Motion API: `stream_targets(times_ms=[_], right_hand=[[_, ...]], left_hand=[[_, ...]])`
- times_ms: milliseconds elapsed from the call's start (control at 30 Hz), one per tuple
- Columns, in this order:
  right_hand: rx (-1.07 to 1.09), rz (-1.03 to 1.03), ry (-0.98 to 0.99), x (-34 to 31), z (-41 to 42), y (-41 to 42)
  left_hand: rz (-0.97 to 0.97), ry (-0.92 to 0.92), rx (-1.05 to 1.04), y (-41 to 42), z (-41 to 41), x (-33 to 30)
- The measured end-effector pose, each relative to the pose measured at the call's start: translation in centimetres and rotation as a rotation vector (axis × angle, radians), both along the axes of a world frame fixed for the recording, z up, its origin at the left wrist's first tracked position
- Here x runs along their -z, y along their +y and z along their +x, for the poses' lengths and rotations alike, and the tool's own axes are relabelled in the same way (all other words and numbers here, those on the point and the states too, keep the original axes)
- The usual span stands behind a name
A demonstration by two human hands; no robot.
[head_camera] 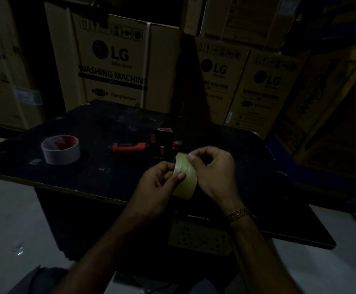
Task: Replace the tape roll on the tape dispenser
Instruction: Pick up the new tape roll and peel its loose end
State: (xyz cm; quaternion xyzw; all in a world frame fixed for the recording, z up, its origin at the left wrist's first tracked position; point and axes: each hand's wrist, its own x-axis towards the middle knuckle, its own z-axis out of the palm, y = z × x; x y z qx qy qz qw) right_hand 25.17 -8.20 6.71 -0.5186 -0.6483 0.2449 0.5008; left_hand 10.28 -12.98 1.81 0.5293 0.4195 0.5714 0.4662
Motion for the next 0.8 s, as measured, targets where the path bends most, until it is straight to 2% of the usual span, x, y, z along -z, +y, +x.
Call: stream_targets(times_ms=[133, 200, 300, 400, 533, 700, 800], right_hand=[[-0.024, 0.048, 0.032, 0.5, -0.1, 0.0], [-0.052, 0.039, 0.036, 0.6, -0.2, 0.1], [-0.075, 0.023, 0.013, 0.7, -0.6, 0.2], [-0.099, 0.022, -0.024, 0.6, -0.6, 0.5], [-0.124, 0.013, 0.019, 0.4, -0.5, 0.4], [-0.219, -0.111, 0.197, 0.7, -0.4, -0.6], [-0.211, -0.216, 0.218, 1.5, -0.1, -1.1]], left_hand=[[-0.059, -0.037, -0.018, 0.1, -0.1, -0.1], [-0.097, -0.035, -0.094, 0.4, 0.0, -0.2], [0.075, 0.202, -0.257, 1.2, -0.5, -0.7], [0.259, 0.454, -0.293, 2.1, -1.8, -2.7], [0.275, 0.702, -0.245, 2.6, -3.1, -5.5], [0.219, 0.757, -0.291, 3.2, -3.4, -6.3], [0.219, 0.744, -0.340, 3.5, -3.4, -6.3]])
